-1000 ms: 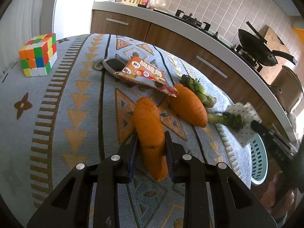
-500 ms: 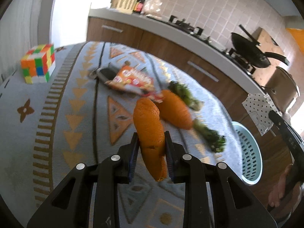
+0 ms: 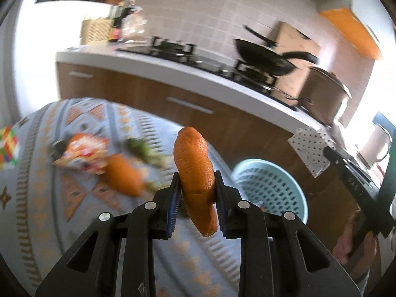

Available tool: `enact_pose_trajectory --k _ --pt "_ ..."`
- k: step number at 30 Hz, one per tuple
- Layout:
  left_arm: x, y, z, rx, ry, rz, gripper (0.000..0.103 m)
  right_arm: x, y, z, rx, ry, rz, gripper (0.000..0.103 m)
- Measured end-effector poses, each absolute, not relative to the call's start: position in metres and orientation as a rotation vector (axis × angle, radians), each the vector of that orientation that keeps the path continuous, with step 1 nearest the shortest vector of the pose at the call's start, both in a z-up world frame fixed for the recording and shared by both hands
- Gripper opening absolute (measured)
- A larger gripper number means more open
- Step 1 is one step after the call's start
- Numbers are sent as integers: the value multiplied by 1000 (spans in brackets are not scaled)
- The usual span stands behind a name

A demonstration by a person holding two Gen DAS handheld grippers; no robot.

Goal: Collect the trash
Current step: 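Carry the carrot and napkin over the blue basket while both tools open to drop them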

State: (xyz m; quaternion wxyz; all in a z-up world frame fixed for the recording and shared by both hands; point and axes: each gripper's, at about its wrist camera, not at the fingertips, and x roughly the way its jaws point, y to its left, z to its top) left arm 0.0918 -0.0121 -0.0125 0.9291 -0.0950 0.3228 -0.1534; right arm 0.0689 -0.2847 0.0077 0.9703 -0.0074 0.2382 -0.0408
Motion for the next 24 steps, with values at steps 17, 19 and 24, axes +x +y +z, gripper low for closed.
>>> enact_pose_trajectory --k 17,19,24 --pt "122 -158 -60 -50 847 -618 25 52 -379 -32 107 603 -236 5" --pt "124 -167 -70 -41 877 -638 25 53 -383 -40 114 624 -243 5" --pt "127 -187 -93 -8 938 -679 27 61 -388 -62 113 719 -251 5"
